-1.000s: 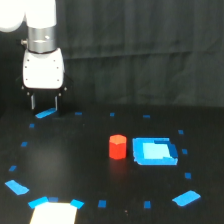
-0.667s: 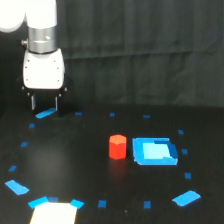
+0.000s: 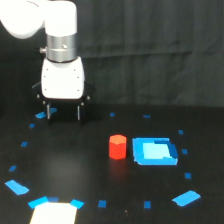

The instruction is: Pick up the red object from the table

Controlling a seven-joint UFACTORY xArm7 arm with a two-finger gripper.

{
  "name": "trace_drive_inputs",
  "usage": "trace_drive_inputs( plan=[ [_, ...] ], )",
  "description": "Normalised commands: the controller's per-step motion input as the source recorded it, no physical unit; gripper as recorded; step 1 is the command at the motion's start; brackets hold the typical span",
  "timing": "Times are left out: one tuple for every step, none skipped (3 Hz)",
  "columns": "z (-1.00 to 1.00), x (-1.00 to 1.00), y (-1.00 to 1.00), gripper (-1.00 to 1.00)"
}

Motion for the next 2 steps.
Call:
trace_drive_inputs(
  plan=[
    [-0.47, 1.00, -0.97, 0.66],
    [-0.72, 1.00, -1.00, 1.00]
  ],
)
